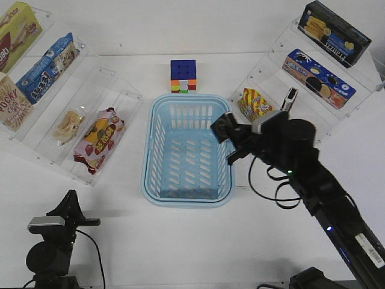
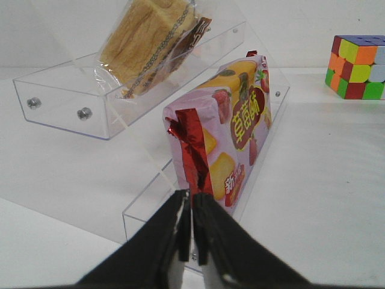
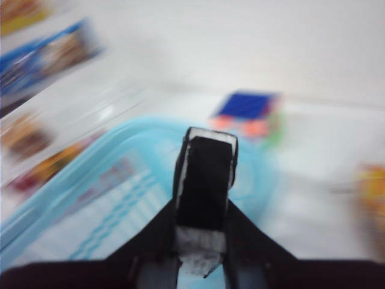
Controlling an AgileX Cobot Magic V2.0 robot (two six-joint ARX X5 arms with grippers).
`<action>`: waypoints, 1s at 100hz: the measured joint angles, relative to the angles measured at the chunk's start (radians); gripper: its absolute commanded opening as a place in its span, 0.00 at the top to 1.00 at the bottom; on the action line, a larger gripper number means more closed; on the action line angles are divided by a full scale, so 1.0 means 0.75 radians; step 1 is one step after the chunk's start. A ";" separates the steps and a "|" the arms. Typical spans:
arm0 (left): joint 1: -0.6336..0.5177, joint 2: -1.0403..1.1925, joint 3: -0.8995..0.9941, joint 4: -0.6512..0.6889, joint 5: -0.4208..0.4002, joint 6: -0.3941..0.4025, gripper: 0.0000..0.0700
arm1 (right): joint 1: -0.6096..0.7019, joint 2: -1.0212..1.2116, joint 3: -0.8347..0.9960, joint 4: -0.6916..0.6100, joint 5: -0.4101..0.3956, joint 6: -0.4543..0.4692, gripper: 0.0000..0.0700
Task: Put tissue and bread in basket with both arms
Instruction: 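Grasp the black box and carry it over the basket, then open the right gripper to drop the black box into the basket, then reach the left gripper to the wrapped bread on the shelf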
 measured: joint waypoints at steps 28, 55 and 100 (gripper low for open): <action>0.000 0.000 0.000 0.000 -0.001 0.000 1.00 | 0.189 0.194 -0.005 0.025 0.121 -0.061 0.40; 0.000 0.000 0.000 -0.002 0.000 -0.068 1.00 | 0.109 -0.017 -0.006 0.053 0.273 -0.067 1.00; -0.001 0.042 0.186 -0.066 0.022 -0.647 1.00 | 0.026 -0.731 -0.641 0.425 0.637 -0.081 1.00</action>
